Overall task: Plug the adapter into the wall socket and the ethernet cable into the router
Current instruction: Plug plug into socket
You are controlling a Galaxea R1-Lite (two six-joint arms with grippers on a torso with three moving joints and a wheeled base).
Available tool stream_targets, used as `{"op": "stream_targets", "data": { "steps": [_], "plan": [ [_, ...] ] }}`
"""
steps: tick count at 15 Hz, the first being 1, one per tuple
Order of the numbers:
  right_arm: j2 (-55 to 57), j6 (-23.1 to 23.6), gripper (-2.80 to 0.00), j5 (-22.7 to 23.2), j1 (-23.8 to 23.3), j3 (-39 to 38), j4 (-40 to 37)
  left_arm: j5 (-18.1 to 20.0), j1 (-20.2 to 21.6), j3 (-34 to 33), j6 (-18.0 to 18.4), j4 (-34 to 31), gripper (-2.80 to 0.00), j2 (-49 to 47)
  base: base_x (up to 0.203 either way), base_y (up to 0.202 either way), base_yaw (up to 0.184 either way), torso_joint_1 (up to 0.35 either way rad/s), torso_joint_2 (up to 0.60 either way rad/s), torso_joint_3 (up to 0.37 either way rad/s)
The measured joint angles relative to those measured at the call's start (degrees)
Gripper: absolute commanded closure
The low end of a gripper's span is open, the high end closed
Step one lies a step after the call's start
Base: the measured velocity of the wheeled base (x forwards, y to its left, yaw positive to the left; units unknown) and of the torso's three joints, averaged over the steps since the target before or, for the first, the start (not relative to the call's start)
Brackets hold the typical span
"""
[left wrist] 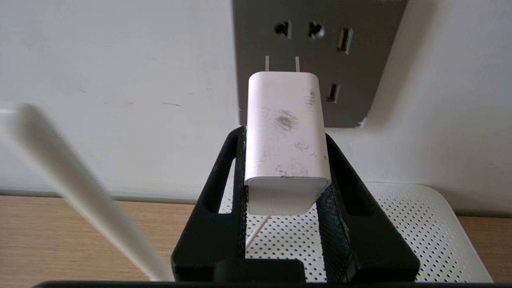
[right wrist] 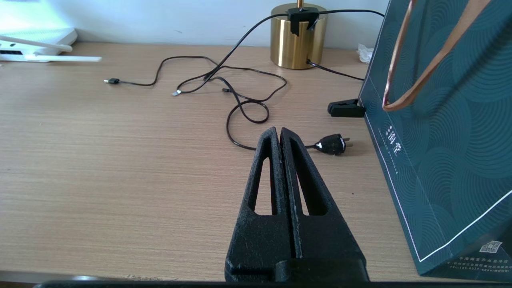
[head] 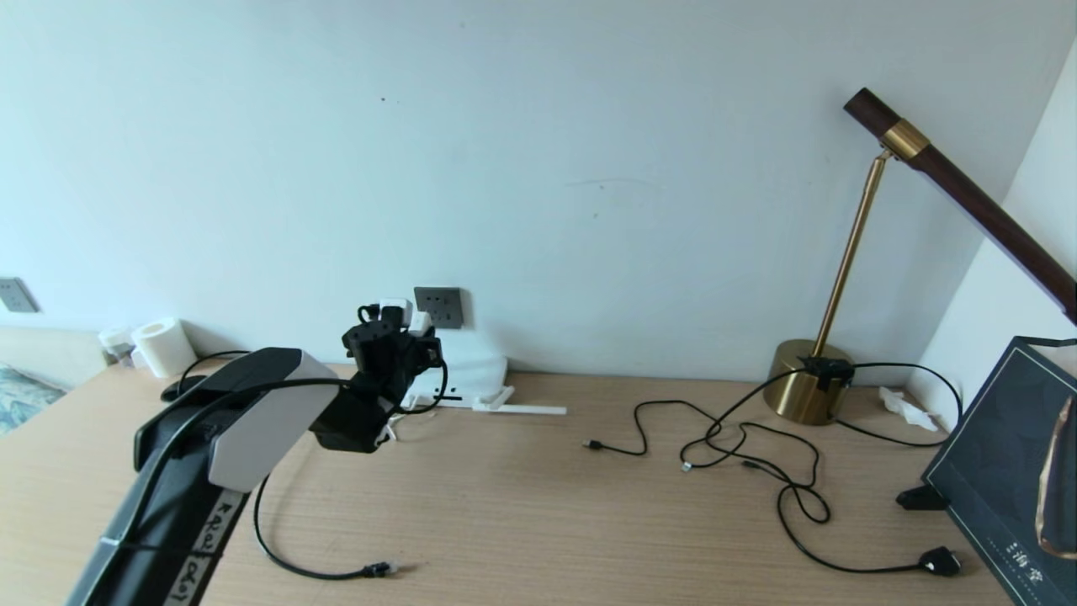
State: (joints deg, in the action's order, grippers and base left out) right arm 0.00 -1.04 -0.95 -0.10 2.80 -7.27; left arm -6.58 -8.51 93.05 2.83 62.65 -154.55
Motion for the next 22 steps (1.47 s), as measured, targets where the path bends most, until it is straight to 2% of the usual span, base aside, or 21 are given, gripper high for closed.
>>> {"op": "stream_targets", "data": {
  "steps": [3,5,10,13,15,22],
  "plan": [
    [0.02,-0.01,0.00,-0.01,0.00,0.00,0.02,0.09,0.90,-8.97,-0.02,4.80,0.00,4.48,0.000,0.000,0.000,0.000,0.00,0.000],
    [0.02,-0.01,0.00,-0.01,0.00,0.00,0.00,0.29,0.88,-17.57,-0.05,8.10,0.00,8.73,0.000,0.000,0.000,0.000,0.00,0.000],
    [0.00,-0.01,0.00,-0.01,0.00,0.00,0.02,2.57,1.04,-46.50,-0.23,13.20,0.00,28.59,0.000,0.000,0.000,0.000,0.00,0.000],
    [0.00,-0.03,0.00,0.01,0.00,0.00,0.00,3.15,1.23,-59.82,-2.51,14.23,0.00,39.84,0.000,0.000,0.000,0.000,0.00,0.000],
    [0.02,-0.01,0.00,0.00,0.00,0.00,0.02,3.30,1.12,-64.08,-3.64,14.50,0.00,44.19,0.000,0.000,0.000,0.000,0.00,0.000],
    [0.00,0.01,0.00,-0.01,0.00,0.00,0.00,3.22,1.12,-74.83,-3.74,14.61,0.00,54.17,0.000,0.000,0.000,0.000,0.00,0.000]
  ]
}}
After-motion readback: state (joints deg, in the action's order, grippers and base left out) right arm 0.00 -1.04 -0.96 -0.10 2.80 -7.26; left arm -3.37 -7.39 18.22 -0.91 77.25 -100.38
